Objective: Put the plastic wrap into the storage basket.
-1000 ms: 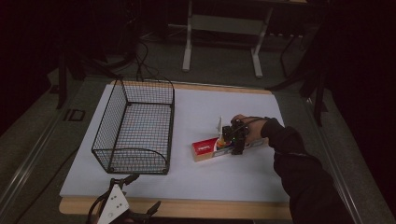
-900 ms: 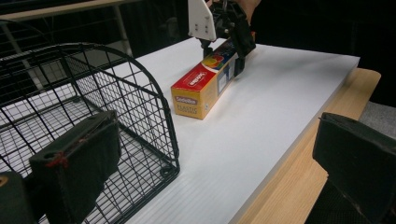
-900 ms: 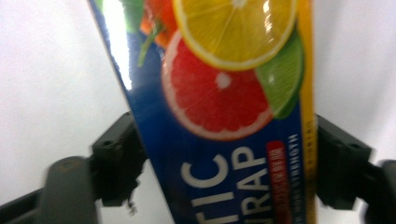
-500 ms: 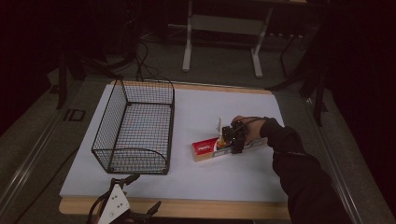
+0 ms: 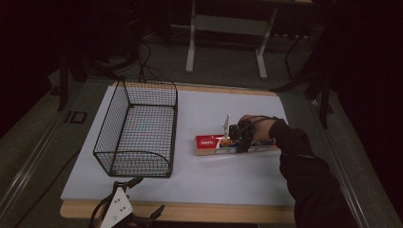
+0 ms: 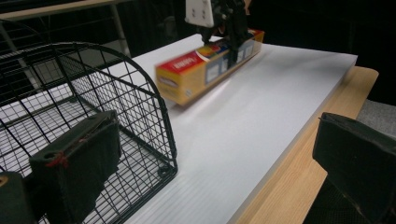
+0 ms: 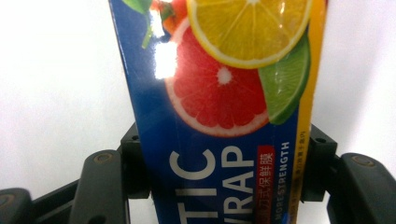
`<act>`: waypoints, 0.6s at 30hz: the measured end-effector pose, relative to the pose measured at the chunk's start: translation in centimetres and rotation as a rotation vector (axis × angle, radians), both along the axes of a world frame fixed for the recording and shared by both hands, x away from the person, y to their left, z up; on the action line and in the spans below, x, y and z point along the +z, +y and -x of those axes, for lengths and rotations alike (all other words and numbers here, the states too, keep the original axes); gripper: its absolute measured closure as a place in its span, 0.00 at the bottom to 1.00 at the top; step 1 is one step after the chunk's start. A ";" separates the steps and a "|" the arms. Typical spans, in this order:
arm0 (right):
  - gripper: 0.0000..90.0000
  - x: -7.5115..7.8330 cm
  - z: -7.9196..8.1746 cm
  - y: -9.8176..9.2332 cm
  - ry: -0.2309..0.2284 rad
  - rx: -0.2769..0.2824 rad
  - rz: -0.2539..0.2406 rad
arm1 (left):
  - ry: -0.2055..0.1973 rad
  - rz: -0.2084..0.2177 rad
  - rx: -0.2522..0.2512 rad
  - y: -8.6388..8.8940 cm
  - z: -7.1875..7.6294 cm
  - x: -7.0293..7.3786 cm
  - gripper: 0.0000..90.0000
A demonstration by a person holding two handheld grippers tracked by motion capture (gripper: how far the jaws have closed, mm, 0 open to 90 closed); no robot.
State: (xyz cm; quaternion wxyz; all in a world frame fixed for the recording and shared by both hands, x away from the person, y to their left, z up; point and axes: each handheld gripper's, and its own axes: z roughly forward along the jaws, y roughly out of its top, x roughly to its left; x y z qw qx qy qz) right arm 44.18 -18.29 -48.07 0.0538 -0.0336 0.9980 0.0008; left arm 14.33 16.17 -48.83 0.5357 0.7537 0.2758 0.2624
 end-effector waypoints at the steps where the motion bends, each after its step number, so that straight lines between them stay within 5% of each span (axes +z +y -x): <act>1: 0.43 0.4 -0.1 0.0 -0.006 -0.014 -0.009 | -0.001 0.001 0.000 0.0 0.0 0.0 0.02; 6: 0.43 1.8 -0.4 0.0 -0.022 -0.094 -0.073 | -0.002 0.003 -0.002 0.0 0.0 0.0 0.02; 10: 0.44 3.1 -0.9 0.1 -0.020 -0.197 -0.142 | -0.004 0.003 -0.004 -0.1 0.0 0.0 0.02; 11: 0.44 3.7 -1.0 0.2 -0.024 -0.263 -0.175 | -0.004 0.003 -0.005 -0.1 0.0 0.0 0.02; 18: 0.44 5.7 -1.0 0.6 -0.048 -0.363 -0.256 | -0.007 0.005 -0.007 -0.1 0.0 0.1 0.02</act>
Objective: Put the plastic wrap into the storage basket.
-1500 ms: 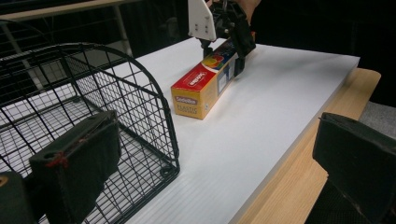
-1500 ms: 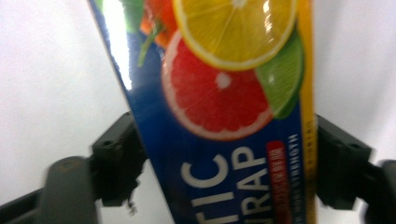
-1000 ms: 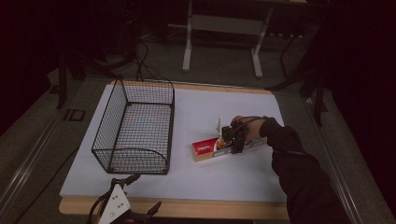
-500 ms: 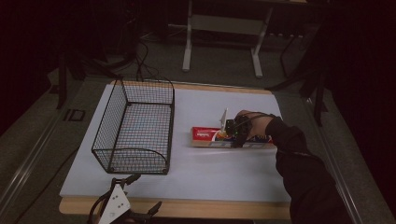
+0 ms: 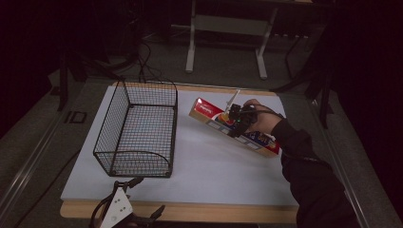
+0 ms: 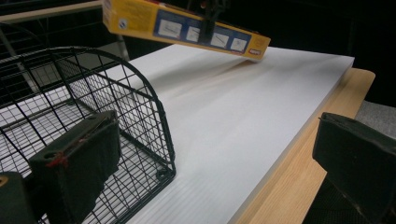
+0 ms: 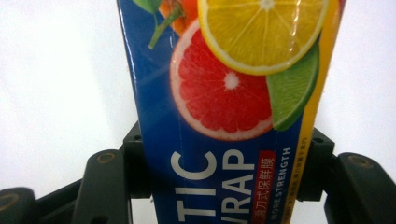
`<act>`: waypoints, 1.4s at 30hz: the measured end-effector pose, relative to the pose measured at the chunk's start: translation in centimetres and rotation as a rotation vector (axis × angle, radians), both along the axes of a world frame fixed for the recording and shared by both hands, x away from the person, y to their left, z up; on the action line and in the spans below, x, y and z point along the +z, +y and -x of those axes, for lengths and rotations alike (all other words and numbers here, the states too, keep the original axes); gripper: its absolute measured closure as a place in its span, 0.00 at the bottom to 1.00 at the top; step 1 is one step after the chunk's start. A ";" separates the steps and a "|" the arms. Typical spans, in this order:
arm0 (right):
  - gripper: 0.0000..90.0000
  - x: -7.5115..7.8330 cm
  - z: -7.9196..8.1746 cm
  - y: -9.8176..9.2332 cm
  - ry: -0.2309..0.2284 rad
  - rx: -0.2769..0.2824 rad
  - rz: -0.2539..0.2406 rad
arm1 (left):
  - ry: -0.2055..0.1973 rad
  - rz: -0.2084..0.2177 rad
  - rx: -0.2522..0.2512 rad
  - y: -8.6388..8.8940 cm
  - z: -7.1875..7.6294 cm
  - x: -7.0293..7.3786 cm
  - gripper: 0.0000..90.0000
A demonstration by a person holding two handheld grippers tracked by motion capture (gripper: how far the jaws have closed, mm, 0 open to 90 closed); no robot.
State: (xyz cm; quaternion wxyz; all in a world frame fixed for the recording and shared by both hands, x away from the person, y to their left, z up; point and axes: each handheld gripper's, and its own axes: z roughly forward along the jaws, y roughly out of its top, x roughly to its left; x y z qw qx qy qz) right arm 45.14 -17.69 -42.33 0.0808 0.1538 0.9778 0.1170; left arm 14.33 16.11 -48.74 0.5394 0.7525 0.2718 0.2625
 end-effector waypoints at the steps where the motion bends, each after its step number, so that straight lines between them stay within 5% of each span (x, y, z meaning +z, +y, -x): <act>1: 0.44 0.0 0.0 0.0 0.000 0.000 0.000 | 0.000 0.002 0.000 0.0 0.0 0.0 0.02; 7: 0.44 1.5 0.5 0.5 -0.021 -0.094 -0.075 | -0.001 0.004 -0.004 -0.1 0.0 0.0 0.02; 9: 0.44 2.1 0.7 0.8 -0.024 -0.165 -0.130 | -0.002 0.006 -0.005 -0.1 0.0 0.0 0.02; 18: 0.44 3.9 1.8 1.8 -0.105 -0.316 -0.246 | -0.003 0.007 -0.015 -0.2 -0.1 0.1 0.02; 28: 0.44 6.9 3.1 3.2 -0.180 -0.337 -0.368 | -0.006 0.004 -0.024 -0.4 -0.2 0.1 0.02; 42: 0.44 11.1 4.3 7.2 -0.201 -0.316 -0.522 | -0.011 0.002 -0.026 -0.4 -0.2 0.2 0.02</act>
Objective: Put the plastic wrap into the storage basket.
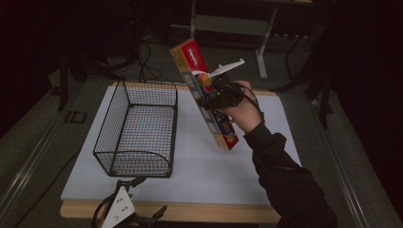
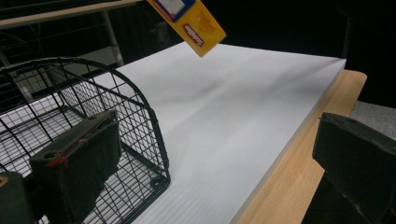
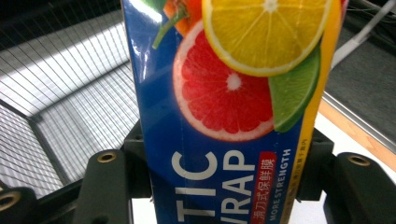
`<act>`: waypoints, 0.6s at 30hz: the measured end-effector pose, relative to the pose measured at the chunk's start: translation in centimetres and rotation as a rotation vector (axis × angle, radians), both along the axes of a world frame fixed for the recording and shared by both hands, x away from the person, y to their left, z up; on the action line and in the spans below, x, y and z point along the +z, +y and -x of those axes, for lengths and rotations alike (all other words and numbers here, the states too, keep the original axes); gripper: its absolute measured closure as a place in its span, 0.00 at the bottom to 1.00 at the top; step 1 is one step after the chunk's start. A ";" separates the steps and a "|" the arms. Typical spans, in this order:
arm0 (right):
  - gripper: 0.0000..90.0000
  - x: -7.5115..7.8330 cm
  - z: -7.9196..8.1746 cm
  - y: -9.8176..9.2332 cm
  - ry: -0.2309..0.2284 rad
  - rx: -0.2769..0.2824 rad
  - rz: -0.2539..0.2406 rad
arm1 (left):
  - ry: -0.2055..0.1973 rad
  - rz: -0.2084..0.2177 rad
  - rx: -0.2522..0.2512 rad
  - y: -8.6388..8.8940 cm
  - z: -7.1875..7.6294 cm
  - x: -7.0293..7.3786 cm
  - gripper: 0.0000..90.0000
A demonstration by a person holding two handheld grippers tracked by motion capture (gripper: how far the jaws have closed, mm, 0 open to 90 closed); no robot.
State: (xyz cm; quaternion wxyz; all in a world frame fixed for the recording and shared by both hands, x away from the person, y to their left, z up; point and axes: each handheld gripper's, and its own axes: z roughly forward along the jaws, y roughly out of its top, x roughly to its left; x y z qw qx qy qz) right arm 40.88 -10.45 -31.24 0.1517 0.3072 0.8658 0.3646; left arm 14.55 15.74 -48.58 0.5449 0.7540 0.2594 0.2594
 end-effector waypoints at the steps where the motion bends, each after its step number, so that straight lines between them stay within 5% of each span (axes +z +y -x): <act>1: 0.44 0.3 0.0 0.3 0.001 -0.002 -0.006 | -0.001 0.000 0.001 0.0 0.0 0.0 0.02; 18: 0.44 3.7 1.0 6.4 -0.065 -0.020 -0.084 | -0.011 -0.002 -0.005 0.2 0.2 0.1 0.02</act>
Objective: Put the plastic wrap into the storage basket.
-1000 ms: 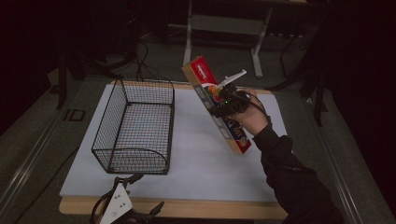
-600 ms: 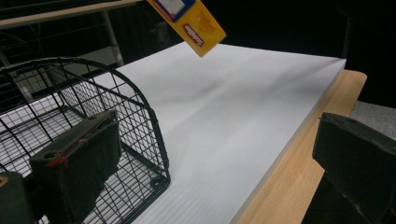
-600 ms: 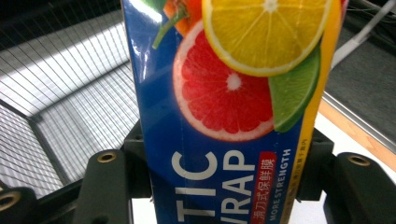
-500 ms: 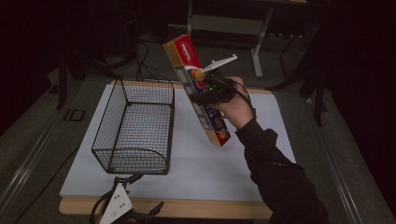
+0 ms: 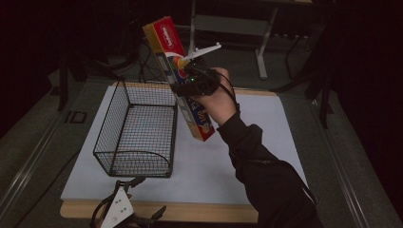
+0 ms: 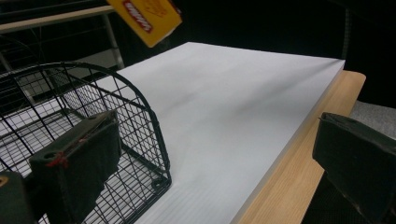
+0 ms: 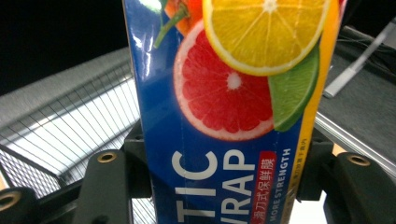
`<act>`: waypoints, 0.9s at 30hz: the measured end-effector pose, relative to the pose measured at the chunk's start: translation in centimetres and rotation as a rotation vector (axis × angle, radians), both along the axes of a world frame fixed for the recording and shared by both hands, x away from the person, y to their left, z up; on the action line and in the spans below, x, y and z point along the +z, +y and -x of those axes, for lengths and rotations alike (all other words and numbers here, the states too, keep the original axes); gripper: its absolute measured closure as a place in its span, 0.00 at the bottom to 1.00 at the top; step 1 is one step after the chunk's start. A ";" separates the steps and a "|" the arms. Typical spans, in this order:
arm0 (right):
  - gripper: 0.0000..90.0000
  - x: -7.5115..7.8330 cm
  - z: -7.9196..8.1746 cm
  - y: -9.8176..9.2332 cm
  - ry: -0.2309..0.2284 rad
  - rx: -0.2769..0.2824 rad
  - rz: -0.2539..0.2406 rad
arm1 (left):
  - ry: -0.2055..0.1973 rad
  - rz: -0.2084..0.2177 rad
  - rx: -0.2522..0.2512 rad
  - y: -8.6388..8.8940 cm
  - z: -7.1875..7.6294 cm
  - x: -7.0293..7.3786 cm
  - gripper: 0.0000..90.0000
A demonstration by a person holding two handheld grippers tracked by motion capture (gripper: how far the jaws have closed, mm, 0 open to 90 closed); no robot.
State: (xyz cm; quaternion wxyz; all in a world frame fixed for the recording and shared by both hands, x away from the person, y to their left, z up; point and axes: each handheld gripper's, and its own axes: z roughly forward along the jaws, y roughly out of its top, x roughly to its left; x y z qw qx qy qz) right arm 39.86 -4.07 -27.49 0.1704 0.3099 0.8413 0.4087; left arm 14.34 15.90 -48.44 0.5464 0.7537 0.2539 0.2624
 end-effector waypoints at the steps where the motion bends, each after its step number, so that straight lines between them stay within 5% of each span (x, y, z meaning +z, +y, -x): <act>1: 0.44 0.1 0.1 0.3 -0.003 0.005 -0.009 | 0.000 0.001 -0.001 0.0 0.0 0.0 0.02; 18: 0.44 0.7 0.4 6.4 -0.008 0.021 -0.102 | -0.006 0.013 -0.019 0.2 0.2 0.1 0.02; 27: 0.44 -1.7 0.5 9.3 0.012 0.048 -0.122 | -0.010 0.020 -0.029 0.3 0.4 0.3 0.02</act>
